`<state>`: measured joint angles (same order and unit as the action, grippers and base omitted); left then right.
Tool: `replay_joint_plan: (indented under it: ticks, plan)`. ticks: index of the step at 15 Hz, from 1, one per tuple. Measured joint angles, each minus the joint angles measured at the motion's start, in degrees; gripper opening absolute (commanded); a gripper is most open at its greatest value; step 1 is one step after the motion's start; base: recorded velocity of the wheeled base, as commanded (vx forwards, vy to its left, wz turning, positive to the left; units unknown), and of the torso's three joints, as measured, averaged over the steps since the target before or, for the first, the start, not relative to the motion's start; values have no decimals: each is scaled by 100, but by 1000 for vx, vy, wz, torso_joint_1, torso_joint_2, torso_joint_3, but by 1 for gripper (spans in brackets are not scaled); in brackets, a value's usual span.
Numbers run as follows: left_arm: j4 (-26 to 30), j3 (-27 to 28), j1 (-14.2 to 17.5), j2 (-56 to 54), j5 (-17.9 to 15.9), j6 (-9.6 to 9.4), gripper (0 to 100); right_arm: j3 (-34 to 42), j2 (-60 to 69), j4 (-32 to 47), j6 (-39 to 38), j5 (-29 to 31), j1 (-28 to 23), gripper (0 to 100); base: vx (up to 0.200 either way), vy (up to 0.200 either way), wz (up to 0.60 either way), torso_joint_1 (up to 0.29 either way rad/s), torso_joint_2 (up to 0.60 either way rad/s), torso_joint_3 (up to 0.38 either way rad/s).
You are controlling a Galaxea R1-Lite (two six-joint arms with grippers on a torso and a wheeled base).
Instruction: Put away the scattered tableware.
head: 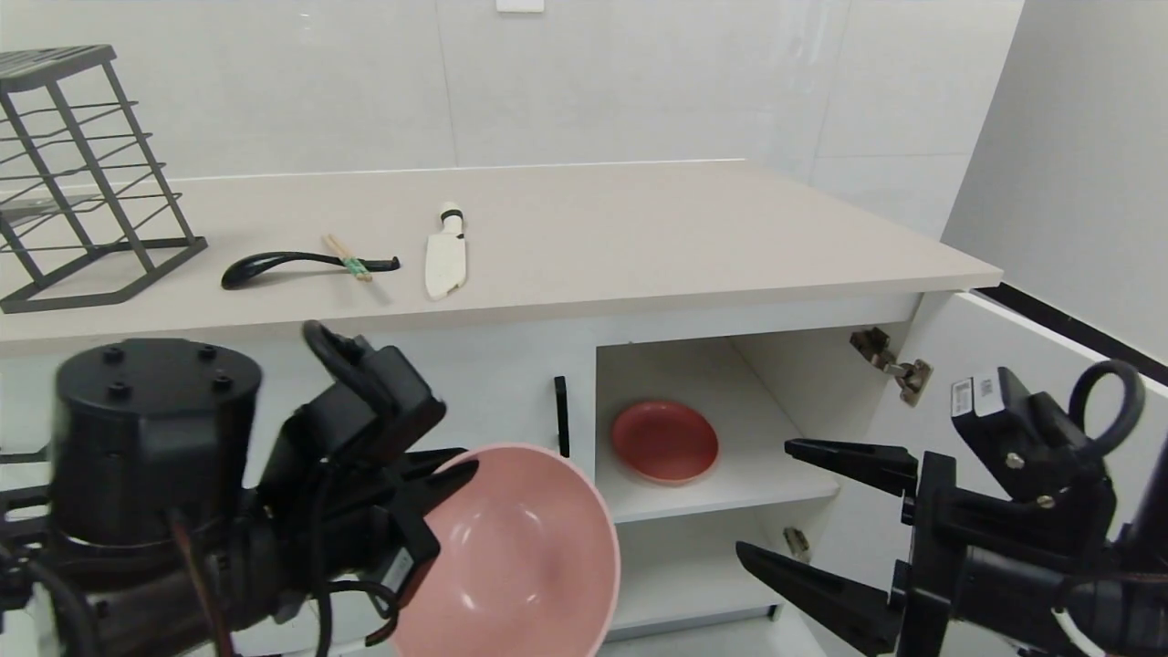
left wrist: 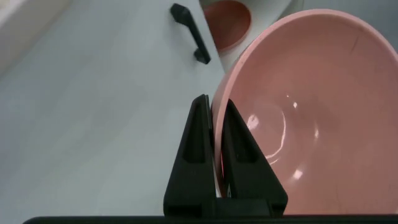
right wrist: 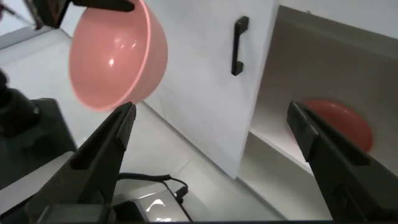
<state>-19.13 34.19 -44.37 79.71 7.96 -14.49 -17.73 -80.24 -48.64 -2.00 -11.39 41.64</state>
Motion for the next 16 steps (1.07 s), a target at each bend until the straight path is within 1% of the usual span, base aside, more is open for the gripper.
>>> replay_joint_plan:
  ticks: [1, 2, 4, 5, 7, 10, 16]
  plan:
    - [-2, 127, -217, 210, 176, 145, 0, -27, -85, 4, 1, 94, 26, 100, 0, 0, 0, 0, 0, 0]
    - [-5, 299, -386, 430, 244, 199, 0, -40, -146, 11, -10, 404, 46, 100, 0, 0, 0, 0, 0, 0]
    - [-11, 725, -647, 906, 374, 240, 0, -46, -239, 30, -34, 619, 66, 100, 0, 0, 0, 0, 0, 0]
    - [-20, 929, -758, 1150, 499, 246, 0, -46, -269, 41, -46, 736, 63, 100, 0, 0, 0, 0, 0, 0]
    - [-123, 1184, -926, 1548, 719, 254, 0, -51, -336, 112, -271, 1039, 9, 100, 0, 0, 0, 0, 0, 0]
    - [-262, 1464, -1106, 2018, 859, 254, 0, -55, -407, 127, -405, 1074, -27, 100, 0, 0, 0, 0, 0, 0]
    - [-347, 1536, -1152, 2339, 873, 251, 0, -38, -452, 101, -407, 1070, -223, 100, 0, 0, 0, 0, 0, 0]
